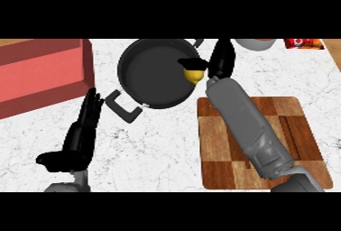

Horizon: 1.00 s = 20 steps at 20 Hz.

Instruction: Pick the lemon from the cutting board and place it in the pot

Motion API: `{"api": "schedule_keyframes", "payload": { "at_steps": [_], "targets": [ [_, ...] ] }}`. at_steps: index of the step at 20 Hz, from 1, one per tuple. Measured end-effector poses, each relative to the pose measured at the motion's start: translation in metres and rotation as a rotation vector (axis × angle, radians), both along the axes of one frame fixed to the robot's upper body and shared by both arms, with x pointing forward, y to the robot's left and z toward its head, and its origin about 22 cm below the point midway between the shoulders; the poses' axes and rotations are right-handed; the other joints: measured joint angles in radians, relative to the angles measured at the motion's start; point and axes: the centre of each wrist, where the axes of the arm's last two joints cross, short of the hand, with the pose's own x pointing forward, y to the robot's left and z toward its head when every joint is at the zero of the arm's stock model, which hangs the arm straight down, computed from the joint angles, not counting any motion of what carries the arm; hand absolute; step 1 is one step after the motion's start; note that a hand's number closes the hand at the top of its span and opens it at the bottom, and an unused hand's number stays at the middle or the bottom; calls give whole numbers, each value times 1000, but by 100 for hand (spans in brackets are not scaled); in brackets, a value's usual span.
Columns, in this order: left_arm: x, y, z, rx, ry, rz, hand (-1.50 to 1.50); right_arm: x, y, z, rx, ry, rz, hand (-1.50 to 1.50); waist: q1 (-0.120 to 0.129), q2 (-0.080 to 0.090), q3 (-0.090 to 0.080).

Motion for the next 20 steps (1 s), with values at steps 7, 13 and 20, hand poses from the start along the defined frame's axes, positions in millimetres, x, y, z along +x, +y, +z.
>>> {"api": "schedule_keyframes", "payload": {
  "at_steps": [7, 13, 20],
  "targets": [
    [-2, -1, -1, 0, 3, 17, 0, 1, -49, -21, 68, -90, -21, -150, -14, -5, -1],
    [-6, 3, 0, 8, 10, 22, 0, 1, -89, -29, 86, -141, -8, -150, -23, -10, -1],
    [-9, 3, -2, 9, 21, 32, 0, -5, -116, -39, 88, -165, -30, -150, -32, -14, -2]
  ]
}}
